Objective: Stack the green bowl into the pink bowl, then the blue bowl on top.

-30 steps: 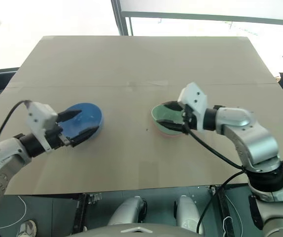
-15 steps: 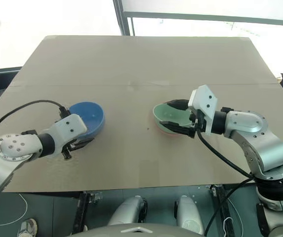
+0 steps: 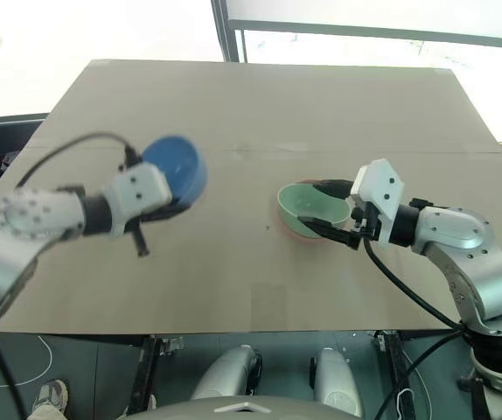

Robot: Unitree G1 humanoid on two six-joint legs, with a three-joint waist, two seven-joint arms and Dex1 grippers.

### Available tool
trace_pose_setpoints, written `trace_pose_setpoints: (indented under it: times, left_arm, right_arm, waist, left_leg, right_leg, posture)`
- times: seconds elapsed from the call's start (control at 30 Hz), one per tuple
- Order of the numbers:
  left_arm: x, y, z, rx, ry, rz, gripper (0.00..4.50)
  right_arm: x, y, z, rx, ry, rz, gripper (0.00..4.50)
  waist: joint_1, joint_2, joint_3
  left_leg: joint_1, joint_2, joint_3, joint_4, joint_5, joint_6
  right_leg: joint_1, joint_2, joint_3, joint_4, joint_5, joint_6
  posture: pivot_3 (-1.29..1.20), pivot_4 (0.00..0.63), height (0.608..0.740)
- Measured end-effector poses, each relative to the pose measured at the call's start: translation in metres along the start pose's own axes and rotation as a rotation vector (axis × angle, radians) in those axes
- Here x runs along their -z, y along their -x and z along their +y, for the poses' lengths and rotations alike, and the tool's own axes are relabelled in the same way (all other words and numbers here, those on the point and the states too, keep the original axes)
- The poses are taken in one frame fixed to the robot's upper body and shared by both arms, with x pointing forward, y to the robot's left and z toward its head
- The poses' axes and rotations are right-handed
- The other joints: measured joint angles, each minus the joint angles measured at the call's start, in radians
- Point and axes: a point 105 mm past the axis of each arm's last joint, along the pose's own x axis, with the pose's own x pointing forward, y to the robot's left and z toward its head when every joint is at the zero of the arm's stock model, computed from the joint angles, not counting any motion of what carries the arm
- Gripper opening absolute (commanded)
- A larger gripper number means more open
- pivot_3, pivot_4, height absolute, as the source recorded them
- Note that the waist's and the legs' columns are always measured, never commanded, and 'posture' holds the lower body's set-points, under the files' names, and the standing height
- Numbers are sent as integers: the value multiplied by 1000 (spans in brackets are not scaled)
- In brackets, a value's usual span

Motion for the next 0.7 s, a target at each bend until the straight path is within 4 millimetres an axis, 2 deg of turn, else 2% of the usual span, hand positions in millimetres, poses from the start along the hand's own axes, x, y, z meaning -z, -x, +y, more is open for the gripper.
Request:
trace_pose_setpoints:
  times: [0.1, 0.17, 0.27, 0.37, 0.5, 0.57, 0.6, 0.63, 0.7]
  left_arm:
    - [-27, -13, 3, 116, -77, -122, 94]
    - [-33, -26, -6, 221, -119, -177, 94]
    - [-47, -56, -13, 366, -211, -271, 94]
    - [-64, -79, -12, 455, -309, -343, 94]
    - [-82, -102, -9, 512, -410, -410, 94]
    - [-85, -108, -13, 552, -437, -425, 706]
    - [-84, -109, -16, 582, -454, -434, 865]
    - [-83, -109, -19, 612, -468, -438, 1509]
    - [-82, -107, -21, 642, -479, -437, 2122]
  right_arm:
    - [8, 19, -3, 79, -10, 43, 3191]
    - [13, 30, -4, 130, -27, 61, 3191]
    - [25, 53, 1, 225, -58, 122, 3191]
    - [32, 73, 7, 300, -80, 177, 3191]
    - [31, 83, 15, 358, -76, 195, 3191]
    - [28, 83, 19, 368, -68, 189, 3191]
    - [26, 82, 20, 376, -61, 186, 3191]
    - [25, 82, 21, 381, -56, 184, 3191]
    - [23, 82, 20, 393, -52, 182, 3191]
  waist:
    - [-1, 0, 0]
    - [-4, 0, 0]
    - [0, -1, 0]
    - [-2, -1, 0]
    - [-16, -1, 0]
    - [-27, -2, 0]
    - [-32, -2, 0]
    - [-35, -2, 0]
    - [-35, -2, 0]
  left_leg:
    - [0, -1, -1, 0, 0, 0]
    - [0, -2, 0, 0, 0, 0]
    - [-1, -3, -2, 1, 0, 0]
    - [-1, -4, -1, 3, 0, 0]
    - [0, -3, 2, 5, 0, 1]
    - [1, -2, 2, 7, 0, 1]
    - [2, -2, 3, 7, 0, 1]
    - [2, -1, 3, 7, 0, 1]
    - [2, -1, 3, 8, 0, 1]
  right_leg:
    - [1, 0, -1, 0, 0, 0]
    - [2, 0, -2, 1, 0, 0]
    - [2, 1, -4, 1, 0, 0]
    - [4, 1, -5, 0, 0, 0]
    - [5, 0, -5, 0, 1, 2]
    - [5, 1, -5, 0, 1, 2]
    - [5, 1, -4, 0, 1, 2]
    - [5, 1, -4, 0, 1, 3]
    - [6, 2, -4, 1, 1, 3]
  posture:
    - [0, 150, 740]
    - [0, 150, 740]
    - [0, 150, 740]
    - [0, 150, 740]
    - [0, 150, 740]
    - [0, 150, 740]
    - [0, 150, 740]
    - [0, 150, 740]
    - [0, 150, 740]
